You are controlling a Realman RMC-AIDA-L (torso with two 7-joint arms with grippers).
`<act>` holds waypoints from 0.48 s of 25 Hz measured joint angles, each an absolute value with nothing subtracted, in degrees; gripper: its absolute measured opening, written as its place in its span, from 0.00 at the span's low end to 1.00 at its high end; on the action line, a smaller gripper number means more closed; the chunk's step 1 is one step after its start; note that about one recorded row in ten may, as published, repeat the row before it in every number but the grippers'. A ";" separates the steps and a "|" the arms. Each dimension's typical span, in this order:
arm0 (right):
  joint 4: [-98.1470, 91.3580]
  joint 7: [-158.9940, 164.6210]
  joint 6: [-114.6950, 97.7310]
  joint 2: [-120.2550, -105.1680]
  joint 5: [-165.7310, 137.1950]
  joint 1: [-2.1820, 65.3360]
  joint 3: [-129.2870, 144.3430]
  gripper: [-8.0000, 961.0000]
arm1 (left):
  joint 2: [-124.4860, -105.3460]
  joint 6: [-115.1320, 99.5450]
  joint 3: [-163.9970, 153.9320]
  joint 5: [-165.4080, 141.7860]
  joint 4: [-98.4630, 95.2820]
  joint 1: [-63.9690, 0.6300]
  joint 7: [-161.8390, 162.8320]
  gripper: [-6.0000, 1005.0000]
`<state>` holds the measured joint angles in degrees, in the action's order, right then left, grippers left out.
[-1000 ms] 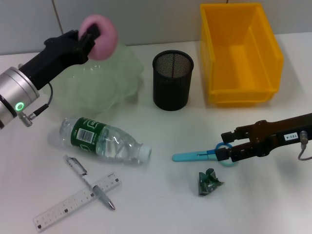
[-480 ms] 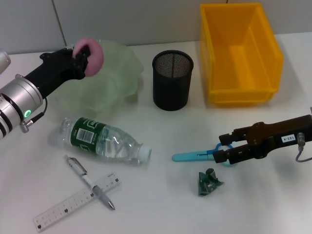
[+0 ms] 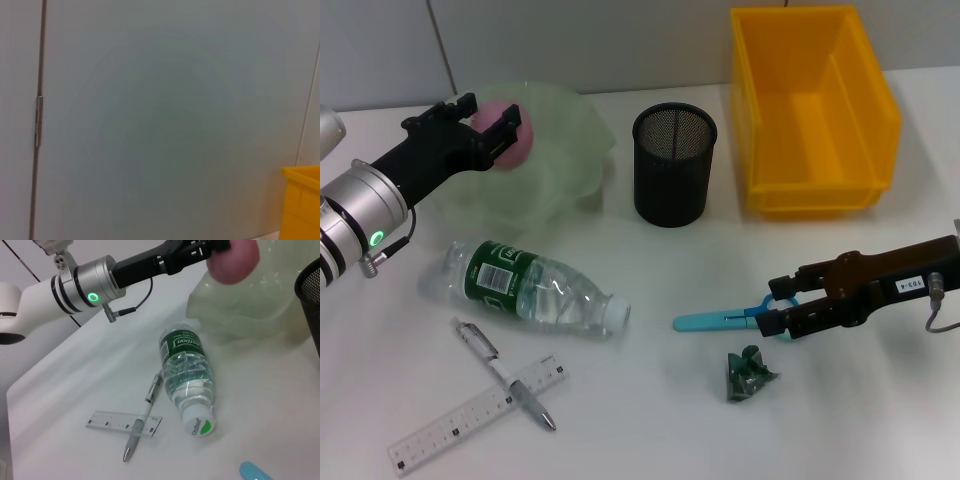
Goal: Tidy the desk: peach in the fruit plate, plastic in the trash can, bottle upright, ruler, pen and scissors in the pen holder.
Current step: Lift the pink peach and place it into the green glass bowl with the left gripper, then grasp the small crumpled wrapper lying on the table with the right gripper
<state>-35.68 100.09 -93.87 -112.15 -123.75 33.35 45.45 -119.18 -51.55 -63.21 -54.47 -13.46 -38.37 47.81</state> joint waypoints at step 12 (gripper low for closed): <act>-35.68 100.19 -93.80 -112.15 -124.10 33.32 45.43 0.75 | -119.18 -52.18 -63.25 -54.50 -13.63 -38.14 48.19 0.79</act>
<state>-35.68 100.19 -93.80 -112.15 -124.10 33.32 45.44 -119.18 -52.18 -63.25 -54.50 -13.63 -38.14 48.19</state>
